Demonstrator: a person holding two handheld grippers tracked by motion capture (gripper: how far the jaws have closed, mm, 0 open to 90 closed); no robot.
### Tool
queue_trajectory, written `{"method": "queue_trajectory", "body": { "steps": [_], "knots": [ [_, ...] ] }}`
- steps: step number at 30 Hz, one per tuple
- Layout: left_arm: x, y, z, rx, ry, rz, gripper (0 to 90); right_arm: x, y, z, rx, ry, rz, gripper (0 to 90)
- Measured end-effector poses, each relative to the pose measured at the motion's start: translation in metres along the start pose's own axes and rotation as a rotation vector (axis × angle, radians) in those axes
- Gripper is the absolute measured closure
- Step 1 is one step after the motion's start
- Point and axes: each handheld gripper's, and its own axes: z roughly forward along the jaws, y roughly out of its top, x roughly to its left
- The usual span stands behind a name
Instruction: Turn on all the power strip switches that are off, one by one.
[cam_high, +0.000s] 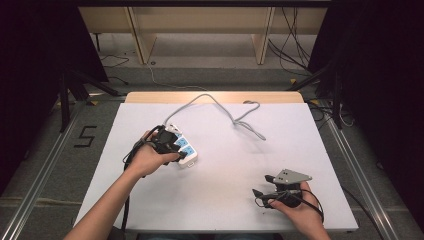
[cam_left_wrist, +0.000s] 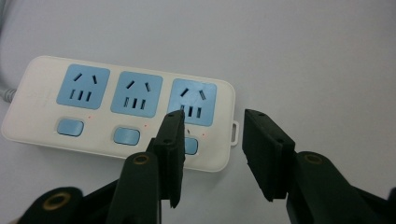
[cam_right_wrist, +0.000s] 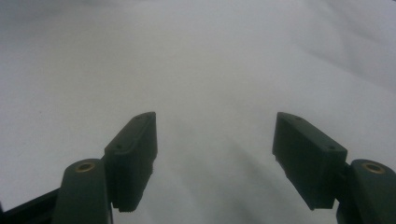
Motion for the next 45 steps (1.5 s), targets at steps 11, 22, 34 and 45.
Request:
{"method": "queue_trajectory", "body": {
  "steps": [11,22,34,45],
  "knots": [
    [-0.008,-0.012,-0.009,-0.093,0.003,-0.001,47.9,-0.001,0.000,-0.001,0.001,-0.004,0.004,31.8],
    [-0.014,-0.024,-0.014,-0.135,0.026,0.004,37.3,-0.001,0.000,-0.002,0.000,-0.006,0.008,31.8],
    [-0.016,-0.048,-0.016,-0.172,0.037,0.021,30.7,-0.002,0.000,-0.002,-0.001,-0.007,0.006,31.7],
    [-0.016,-0.075,-0.023,-0.253,0.031,0.037,29.1,-0.002,0.000,-0.002,-0.001,-0.007,0.008,31.7]
  ]
}}
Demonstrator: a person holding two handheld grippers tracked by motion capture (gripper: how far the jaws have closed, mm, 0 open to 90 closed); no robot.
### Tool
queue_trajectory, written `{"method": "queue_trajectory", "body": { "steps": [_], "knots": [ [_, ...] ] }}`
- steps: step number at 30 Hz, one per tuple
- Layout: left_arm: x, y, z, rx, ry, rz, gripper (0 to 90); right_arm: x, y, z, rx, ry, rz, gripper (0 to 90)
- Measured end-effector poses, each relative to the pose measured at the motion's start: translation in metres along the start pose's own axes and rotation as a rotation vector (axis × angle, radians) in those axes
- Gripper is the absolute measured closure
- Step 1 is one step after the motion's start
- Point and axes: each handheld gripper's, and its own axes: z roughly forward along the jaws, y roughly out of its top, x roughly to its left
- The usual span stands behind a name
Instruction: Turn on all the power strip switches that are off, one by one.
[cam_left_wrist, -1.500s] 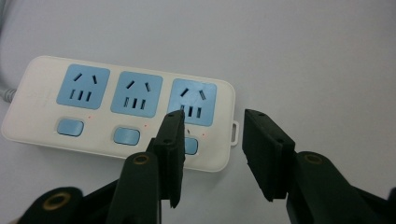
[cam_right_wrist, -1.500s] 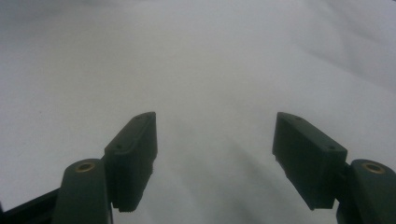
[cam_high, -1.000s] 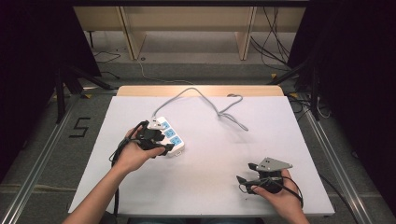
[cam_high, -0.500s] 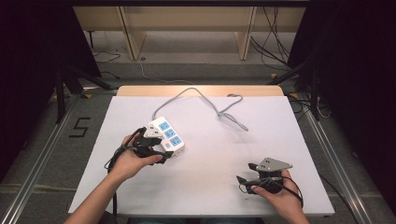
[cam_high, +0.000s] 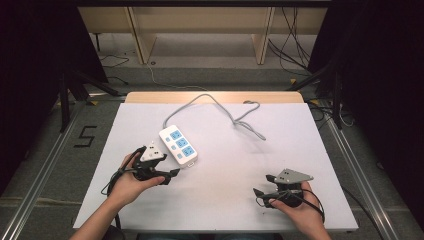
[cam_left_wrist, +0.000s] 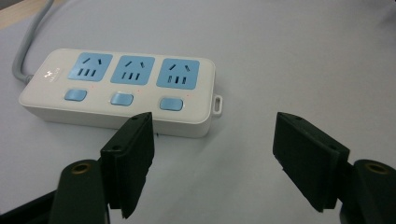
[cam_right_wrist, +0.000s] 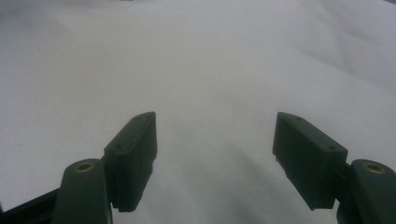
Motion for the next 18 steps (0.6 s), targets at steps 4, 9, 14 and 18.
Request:
{"method": "queue_trajectory", "body": {
  "steps": [4,9,14,18],
  "knots": [
    [0.000,-0.012,-0.006,-0.010,0.007,0.003,28.3,0.000,0.000,0.000,-0.002,0.002,-0.003,31.6],
    [-0.003,-0.025,-0.007,-0.009,0.008,-0.025,28.9,0.000,0.000,0.000,0.000,0.004,-0.002,31.5],
    [-0.005,-0.025,-0.005,-0.007,0.008,-0.017,28.6,0.001,0.001,0.002,0.001,0.008,-0.009,31.4],
    [-0.007,-0.027,-0.003,0.009,0.017,0.000,28.6,0.001,0.001,0.001,0.002,0.008,-0.012,31.4]
  ]
}}
